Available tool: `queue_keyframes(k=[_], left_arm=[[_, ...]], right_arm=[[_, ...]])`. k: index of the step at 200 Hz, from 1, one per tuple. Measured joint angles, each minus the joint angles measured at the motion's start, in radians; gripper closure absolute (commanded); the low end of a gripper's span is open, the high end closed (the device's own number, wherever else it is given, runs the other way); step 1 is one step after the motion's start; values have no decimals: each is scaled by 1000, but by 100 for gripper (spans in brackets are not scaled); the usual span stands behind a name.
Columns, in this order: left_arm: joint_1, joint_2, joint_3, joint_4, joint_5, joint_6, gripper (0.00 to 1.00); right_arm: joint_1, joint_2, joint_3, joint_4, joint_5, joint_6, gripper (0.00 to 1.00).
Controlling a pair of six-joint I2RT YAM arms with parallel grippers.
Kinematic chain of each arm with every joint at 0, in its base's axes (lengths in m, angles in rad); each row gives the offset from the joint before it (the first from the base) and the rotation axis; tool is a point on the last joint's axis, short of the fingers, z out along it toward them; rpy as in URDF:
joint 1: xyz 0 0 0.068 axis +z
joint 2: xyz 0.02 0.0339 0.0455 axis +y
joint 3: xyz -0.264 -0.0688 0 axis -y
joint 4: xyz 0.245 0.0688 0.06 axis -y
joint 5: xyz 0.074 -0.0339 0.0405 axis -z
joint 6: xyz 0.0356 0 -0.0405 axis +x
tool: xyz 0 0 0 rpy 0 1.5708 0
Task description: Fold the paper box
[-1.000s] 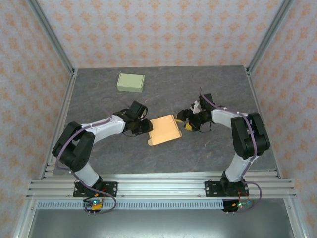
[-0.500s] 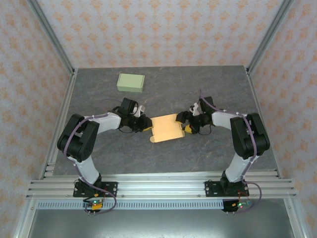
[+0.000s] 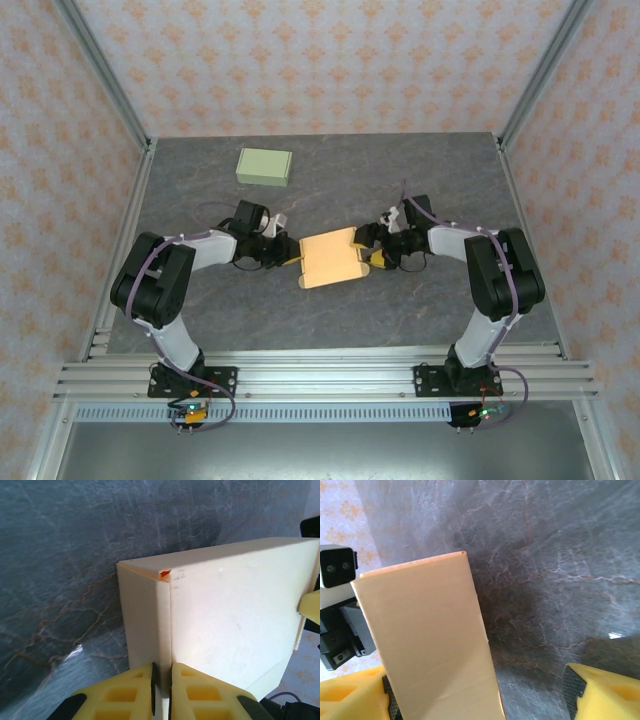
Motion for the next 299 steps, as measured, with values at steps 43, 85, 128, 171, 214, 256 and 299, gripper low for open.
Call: queue_keyframes(k=[43,85,128,171,214,256,299], left_arm=[[2,0,0,0,-2,-1,84],[7,8,0,-11,-33,0,83],[5,-8,2,-35,-77,-3,57],[5,-236,-66,-74,-258,0,35],[-3,-592,-191,134,-429,133,29],[-266,-694,-440,377,-535,584,22],[-290,-768,-570,530,-576,849,19]], right_arm=[[33,0,-1,72,-22,56,18],[96,3,-1,192,-45,153,26],[105,5,-5,278,-42,273,40],[105,-4,-27,307,-2,441,55],[100,-71,-21,277,10,546,56],[58,-90,11,203,-18,702,57],[36,-75,103,-32,-60,653,58]])
